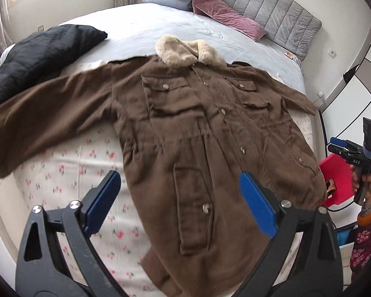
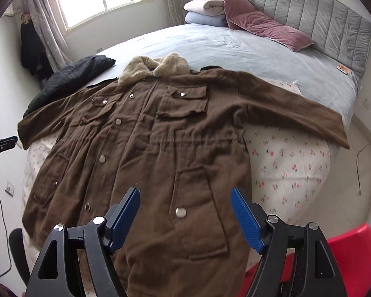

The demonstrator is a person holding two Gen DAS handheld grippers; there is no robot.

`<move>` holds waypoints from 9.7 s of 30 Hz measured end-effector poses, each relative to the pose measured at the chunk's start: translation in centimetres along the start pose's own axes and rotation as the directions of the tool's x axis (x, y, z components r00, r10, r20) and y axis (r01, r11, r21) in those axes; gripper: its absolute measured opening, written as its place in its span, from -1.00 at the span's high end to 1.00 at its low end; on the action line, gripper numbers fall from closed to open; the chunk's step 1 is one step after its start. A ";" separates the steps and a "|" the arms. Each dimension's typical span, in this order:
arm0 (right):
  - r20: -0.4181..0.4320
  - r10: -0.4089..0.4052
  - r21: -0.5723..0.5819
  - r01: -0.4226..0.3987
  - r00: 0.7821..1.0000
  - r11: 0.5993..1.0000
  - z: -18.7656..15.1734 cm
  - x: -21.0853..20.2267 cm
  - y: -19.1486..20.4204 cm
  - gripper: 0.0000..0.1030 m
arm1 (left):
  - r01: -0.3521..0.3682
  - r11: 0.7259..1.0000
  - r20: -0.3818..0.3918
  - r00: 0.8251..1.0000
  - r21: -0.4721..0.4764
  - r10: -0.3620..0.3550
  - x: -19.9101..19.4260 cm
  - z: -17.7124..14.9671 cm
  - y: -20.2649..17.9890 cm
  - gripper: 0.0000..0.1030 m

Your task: Fold large clothes

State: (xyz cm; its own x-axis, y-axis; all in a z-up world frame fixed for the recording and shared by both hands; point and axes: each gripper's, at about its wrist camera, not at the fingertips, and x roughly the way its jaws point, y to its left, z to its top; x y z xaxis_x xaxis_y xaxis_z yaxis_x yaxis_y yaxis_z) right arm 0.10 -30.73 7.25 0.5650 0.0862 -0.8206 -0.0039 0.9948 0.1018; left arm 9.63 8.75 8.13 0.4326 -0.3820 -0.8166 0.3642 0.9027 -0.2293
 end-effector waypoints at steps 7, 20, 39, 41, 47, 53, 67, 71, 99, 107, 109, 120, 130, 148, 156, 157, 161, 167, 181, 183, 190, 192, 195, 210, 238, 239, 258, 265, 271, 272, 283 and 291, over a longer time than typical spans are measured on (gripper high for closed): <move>-0.070 0.020 0.108 -0.012 0.997 0.994 -9.5 2.4 -4.4 -0.51 | 0.105 0.987 -0.085 0.990 -0.124 -0.116 1.6 -10.3 3.5 -0.87; -0.023 0.309 0.253 -0.293 0.951 0.922 -12.7 6.2 -7.4 -0.51 | 0.154 0.947 -0.256 0.963 0.281 -0.080 5.3 -15.6 -5.6 -0.12; 0.234 0.362 0.352 -0.426 0.902 0.834 -5.5 -2.4 -6.9 0.67 | 0.347 0.844 0.177 0.937 -0.409 -0.300 -4.9 -11.8 5.4 0.72; 0.169 0.324 0.371 -0.365 0.931 0.854 -6.1 -0.3 -6.9 0.65 | 0.187 0.918 0.070 0.982 -0.351 -0.173 -1.9 -12.6 5.2 0.61; 0.000 0.169 0.355 -0.158 0.986 0.921 -7.9 5.3 -6.5 0.47 | -0.072 0.970 -0.053 0.997 -0.231 0.062 0.6 -14.9 6.6 0.58; -0.022 0.078 0.238 -0.071 0.997 0.969 -9.5 1.7 -5.6 -0.11 | -0.071 0.996 0.056 0.996 -0.050 0.074 -4.3 -15.6 3.5 -0.34; -0.034 -0.104 -0.026 0.103 0.994 0.994 -11.2 -1.1 4.0 -0.36 | 0.120 0.845 -0.141 0.989 0.521 -0.054 5.0 -18.2 -14.3 -0.48; -0.013 -0.122 -0.006 0.121 0.993 0.993 -11.6 -1.8 3.4 -0.36 | 0.065 0.832 -0.089 0.996 0.550 -0.019 7.2 -17.9 -15.5 -0.06; -0.127 -0.012 -0.631 -0.071 0.992 0.772 -10.0 12.2 20.1 -0.02 | -0.002 0.990 0.062 0.998 0.138 -0.007 14.0 2.2 -7.8 0.80; -0.099 0.162 -0.469 -0.190 0.982 0.863 -1.9 11.7 19.6 0.88 | 0.231 0.967 0.100 0.965 0.110 -0.242 9.3 3.6 -6.5 0.34; -0.093 0.166 -0.440 -0.190 0.982 0.878 -0.4 11.9 19.2 0.89 | 0.277 0.949 0.135 0.945 0.148 -0.297 6.7 3.4 -7.0 0.31; -0.126 0.207 -0.345 -0.238 0.970 0.908 1.7 13.4 18.1 0.89 | 0.362 0.813 -0.017 0.917 0.456 -0.399 1.1 -5.7 -13.3 -0.11; -0.121 0.236 -0.371 -0.264 0.964 0.890 0.8 11.8 16.1 0.89 | 0.127 0.868 -0.044 0.992 0.479 -0.121 8.6 -7.1 -11.6 -0.11; -0.148 0.218 -0.403 -0.260 0.965 0.877 -3.9 11.2 16.4 0.53 | 0.058 0.858 -0.136 0.991 0.510 0.014 10.9 -9.8 -9.6 0.92; -0.152 0.015 -0.575 -0.101 0.988 0.812 -8.9 11.9 17.3 0.08 | 0.037 0.904 -0.024 0.999 0.425 -0.030 7.2 -6.8 -8.0 0.92; -0.132 -0.038 -0.607 -0.050 0.991 0.793 -9.4 12.1 17.2 0.10 | 0.032 0.903 -0.022 0.999 0.428 -0.025 7.3 -6.8 -8.0 0.92; -0.079 -0.112 -0.628 0.038 0.991 0.777 -9.8 12.4 16.3 0.88 | 0.076 0.903 -0.060 0.997 0.423 -0.056 7.0 -7.0 -8.3 0.92; -0.008 0.000 -0.571 -0.004 1.000 0.821 -5.8 3.5 15.0 0.91 | 0.093 0.893 0.075 0.987 0.441 -0.140 -1.3 -7.2 -8.8 0.94; -0.324 -0.023 -0.651 -0.206 0.946 0.730 -13.7 1.8 15.8 0.99 | 0.212 0.810 -0.169 0.976 0.547 -0.140 -2.9 -16.8 -9.1 0.98; -0.299 -0.017 -0.593 -0.172 0.954 0.786 -13.0 1.4 14.5 0.91 | 0.122 0.862 -0.110 0.991 0.492 -0.078 -2.9 -17.0 -7.5 0.79; -0.098 -0.062 -0.370 0.022 0.993 0.929 -12.5 -3.0 6.2 -0.10 | -0.060 0.937 0.016 0.998 0.343 0.058 -3.7 -17.5 -2.5 -0.29; -0.098 -0.082 -0.285 0.051 0.992 0.957 -13.4 -3.2 3.9 -0.12 | -0.075 0.953 0.005 0.997 0.293 0.076 -3.1 -18.0 -0.9 -0.29; -0.117 -0.071 -0.163 0.051 0.991 0.985 -14.9 -2.4 0.8 -0.12 | -0.073 0.969 -0.013 0.997 0.236 0.078 -1.8 -18.7 0.3 -0.29; 0.102 -0.053 0.170 0.035 0.993 0.985 -13.8 3.1 -4.7 -0.12 | -0.077 0.996 0.096 0.992 -0.044 0.080 0.8 -17.1 2.3 -0.07; -0.062 -0.195 0.298 0.205 0.979 0.932 -17.3 -5.4 -9.6 0.37 | -0.269 0.954 0.022 0.961 -0.133 0.274 -8.6 -18.9 5.5 0.02; -0.033 -0.197 0.282 0.199 0.980 0.939 -16.5 -6.1 -9.0 0.28 | -0.269 0.957 0.073 0.958 -0.113 0.278 -9.2 -18.0 4.8 -0.18; -0.230 -0.009 -0.136 -0.023 0.973 0.990 -8.8 9.3 7.4 -0.34 | -0.043 0.966 -0.078 0.995 0.256 0.065 7.0 -14.1 -3.9 -0.54; -0.261 -0.005 -0.127 -0.029 0.965 0.992 -7.8 5.4 8.6 -0.34 | 0.051 0.995 -0.123 0.992 0.090 -0.040 0.9 -13.7 0.3 -0.55; -0.117 0.034 -0.113 -0.047 0.993 0.993 -1.4 3.5 11.3 -0.48 | -0.143 0.983 0.079 0.985 -0.113 0.152 -2.1 -10.3 7.0 -0.60; -0.098 0.036 -0.116 -0.047 0.995 0.992 0.0 3.9 11.8 -0.49 | -0.163 0.974 0.098 0.979 -0.154 0.179 -2.1 -9.8 8.3 -0.60; -0.018 0.110 -0.171 -0.112 0.994 0.979 7.8 9.2 18.2 -0.50 | -0.159 0.799 0.211 0.918 -0.580 0.335 0.8 -8.3 23.5 -0.60; 0.003 0.148 -0.203 -0.144 0.989 0.969 7.3 13.9 19.6 -0.51 | -0.022 0.662 0.258 0.911 -0.749 0.322 4.9 -8.5 32.1 -0.60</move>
State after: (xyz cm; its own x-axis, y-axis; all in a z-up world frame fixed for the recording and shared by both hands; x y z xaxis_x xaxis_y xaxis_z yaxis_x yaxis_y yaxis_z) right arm 13.92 -10.43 1.97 0.5608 0.2322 -0.7947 -0.2524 0.9621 0.1030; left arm 16.40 37.56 -7.75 0.7238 -0.1088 -0.6814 -0.3863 0.7543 -0.5308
